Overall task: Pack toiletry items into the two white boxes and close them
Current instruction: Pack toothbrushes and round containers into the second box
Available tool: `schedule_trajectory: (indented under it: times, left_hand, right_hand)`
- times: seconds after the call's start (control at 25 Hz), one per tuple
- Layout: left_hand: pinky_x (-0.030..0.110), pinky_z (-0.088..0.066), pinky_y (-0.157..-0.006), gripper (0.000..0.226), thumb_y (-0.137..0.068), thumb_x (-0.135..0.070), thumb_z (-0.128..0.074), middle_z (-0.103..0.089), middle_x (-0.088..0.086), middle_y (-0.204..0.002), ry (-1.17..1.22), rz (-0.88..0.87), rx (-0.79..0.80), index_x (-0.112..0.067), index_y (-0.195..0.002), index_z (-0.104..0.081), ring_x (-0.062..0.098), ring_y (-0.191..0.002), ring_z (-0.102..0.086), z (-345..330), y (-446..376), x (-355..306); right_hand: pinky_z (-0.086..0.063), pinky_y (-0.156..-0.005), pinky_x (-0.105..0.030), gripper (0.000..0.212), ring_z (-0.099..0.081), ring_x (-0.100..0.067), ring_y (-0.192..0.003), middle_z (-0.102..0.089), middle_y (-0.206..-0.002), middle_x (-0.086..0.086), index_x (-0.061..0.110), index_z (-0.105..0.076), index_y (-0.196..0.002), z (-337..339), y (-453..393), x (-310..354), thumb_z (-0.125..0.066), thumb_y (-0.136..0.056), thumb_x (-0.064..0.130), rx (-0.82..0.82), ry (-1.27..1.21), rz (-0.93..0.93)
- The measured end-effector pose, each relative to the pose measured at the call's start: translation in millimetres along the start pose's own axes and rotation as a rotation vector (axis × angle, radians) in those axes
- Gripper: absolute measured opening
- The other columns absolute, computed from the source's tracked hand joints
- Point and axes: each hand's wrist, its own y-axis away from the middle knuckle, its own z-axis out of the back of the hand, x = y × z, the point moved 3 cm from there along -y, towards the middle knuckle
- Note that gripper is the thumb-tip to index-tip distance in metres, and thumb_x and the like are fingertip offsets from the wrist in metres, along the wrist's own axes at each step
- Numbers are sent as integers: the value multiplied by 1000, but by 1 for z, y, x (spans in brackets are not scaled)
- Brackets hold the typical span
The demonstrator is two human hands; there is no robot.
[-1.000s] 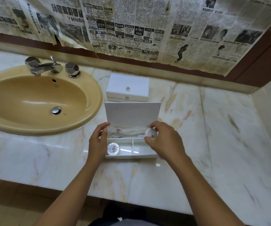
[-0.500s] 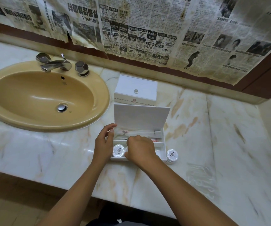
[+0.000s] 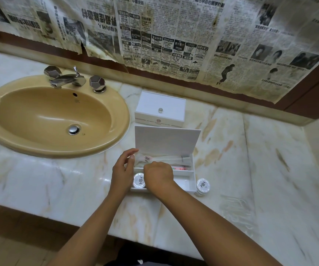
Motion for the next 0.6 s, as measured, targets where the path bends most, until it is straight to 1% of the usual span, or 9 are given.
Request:
schedule_trajectory:
  times: [0.2, 0.4, 0.48, 0.6]
  left_hand:
    - [4, -40, -78, 33, -102, -10, -45, -63, -21, -111, -1, -2, -1, -38, -106, -63, -8, -95, -58, 0, 0, 0]
    - [2, -40, -75, 30, -101, -7, -44, -63, -19, -110, -3, -11, -8, -29, -109, -64, -10, -94, -58, 0, 1, -1]
    - [3, -41, -76, 32, -101, -7, -44, -64, -23, -108, -8, -18, -5, -31, -107, -64, -10, -94, -58, -1, 1, -1]
    - [4, -41, -77, 34, -101, -7, -44, -65, -28, -105, -15, -15, -5, -33, -106, -64, -9, -94, -58, -1, 0, -2]
  right_hand:
    - [-43, -90, -31, 35, -55, -26, -117, -57, -126, -8, 13, -52, -127, 1, 7, -9, -52, -92, 10, 2, -23, -17]
    - [-39, -78, -30, 33, -57, -27, -115, -59, -126, -8, 10, -54, -126, -5, 5, -7, -47, -94, 11, 95, -63, -32]
    - [-37, -76, -30, 33, -57, -27, -114, -59, -125, -8, 11, -54, -125, -5, 4, -9, -48, -93, 12, 135, -79, -32]
    - [-37, -77, -30, 33, -57, -27, -114, -59, -125, -8, 11, -54, -125, -6, 4, -10, -50, -93, 14, 141, -105, -28]
